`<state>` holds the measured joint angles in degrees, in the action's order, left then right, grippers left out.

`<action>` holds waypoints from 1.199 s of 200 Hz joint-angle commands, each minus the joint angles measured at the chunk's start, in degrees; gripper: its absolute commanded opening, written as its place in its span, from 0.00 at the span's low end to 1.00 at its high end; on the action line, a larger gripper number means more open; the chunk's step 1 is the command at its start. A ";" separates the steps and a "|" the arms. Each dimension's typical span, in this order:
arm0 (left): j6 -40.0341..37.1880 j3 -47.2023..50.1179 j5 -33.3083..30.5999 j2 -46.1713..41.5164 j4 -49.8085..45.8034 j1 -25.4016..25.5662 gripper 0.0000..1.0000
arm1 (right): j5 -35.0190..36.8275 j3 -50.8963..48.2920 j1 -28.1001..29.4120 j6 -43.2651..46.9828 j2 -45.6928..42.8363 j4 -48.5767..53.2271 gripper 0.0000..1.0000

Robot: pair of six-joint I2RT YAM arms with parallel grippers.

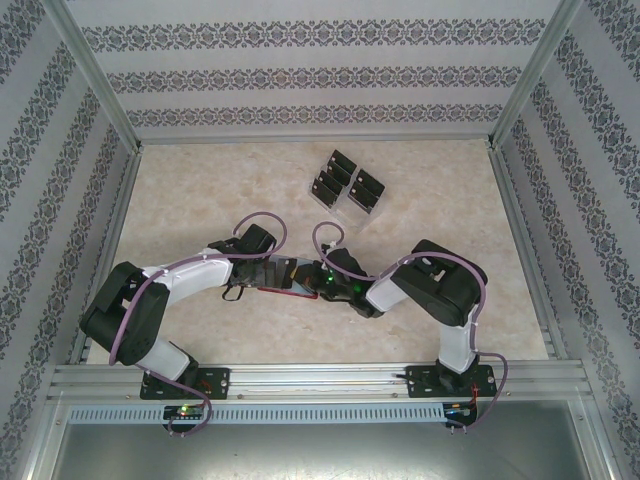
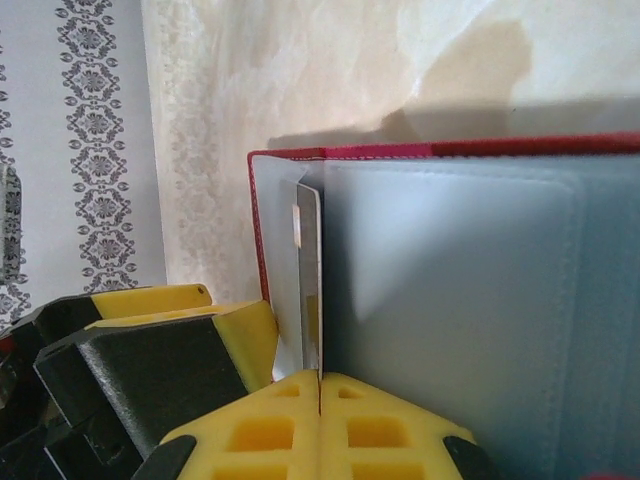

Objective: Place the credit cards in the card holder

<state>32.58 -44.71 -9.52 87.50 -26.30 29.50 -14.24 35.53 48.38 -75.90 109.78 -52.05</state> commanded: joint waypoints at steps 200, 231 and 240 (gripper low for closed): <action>0.73 -9.13 4.60 2.31 -0.88 7.43 1.00 | -0.55 -6.83 -3.17 4.18 -6.50 6.22 0.00; 1.17 -10.32 3.95 5.67 -0.51 8.73 1.00 | -0.43 -7.06 -3.29 4.17 -6.25 6.26 0.00; 1.32 -10.31 3.88 6.31 -0.14 8.82 1.00 | -0.35 -7.27 -3.29 4.09 -6.07 6.14 0.00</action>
<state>32.99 -53.76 -4.93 91.98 -27.35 37.45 -14.94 29.45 45.50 -71.66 102.59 -45.52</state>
